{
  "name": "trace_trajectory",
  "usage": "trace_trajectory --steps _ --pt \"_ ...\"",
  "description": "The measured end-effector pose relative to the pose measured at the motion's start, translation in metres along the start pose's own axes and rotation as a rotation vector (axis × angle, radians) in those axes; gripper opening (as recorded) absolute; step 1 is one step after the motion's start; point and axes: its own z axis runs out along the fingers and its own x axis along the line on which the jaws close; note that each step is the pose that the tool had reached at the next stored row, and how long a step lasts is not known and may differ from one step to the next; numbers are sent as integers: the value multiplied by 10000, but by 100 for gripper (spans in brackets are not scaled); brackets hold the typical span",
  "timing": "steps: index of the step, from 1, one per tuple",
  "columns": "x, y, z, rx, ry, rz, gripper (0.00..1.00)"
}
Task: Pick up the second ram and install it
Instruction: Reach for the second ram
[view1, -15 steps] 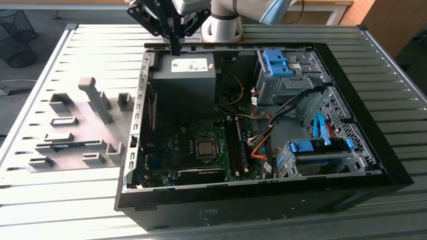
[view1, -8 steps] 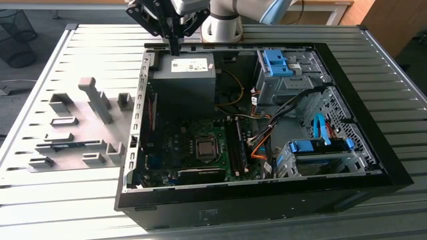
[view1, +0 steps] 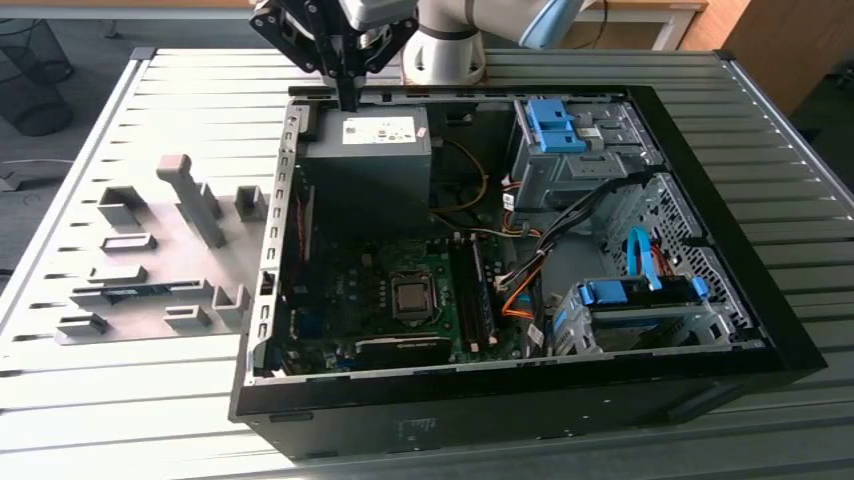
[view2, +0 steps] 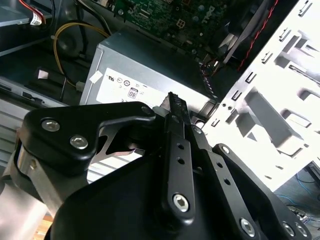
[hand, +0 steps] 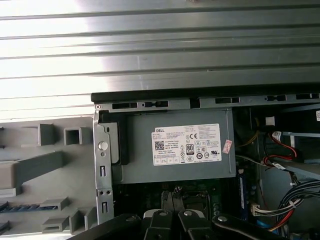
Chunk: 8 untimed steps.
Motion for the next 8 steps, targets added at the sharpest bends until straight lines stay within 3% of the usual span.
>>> trace_trajectory --steps 8 --pt "17 -1 0 0 0 0 11"
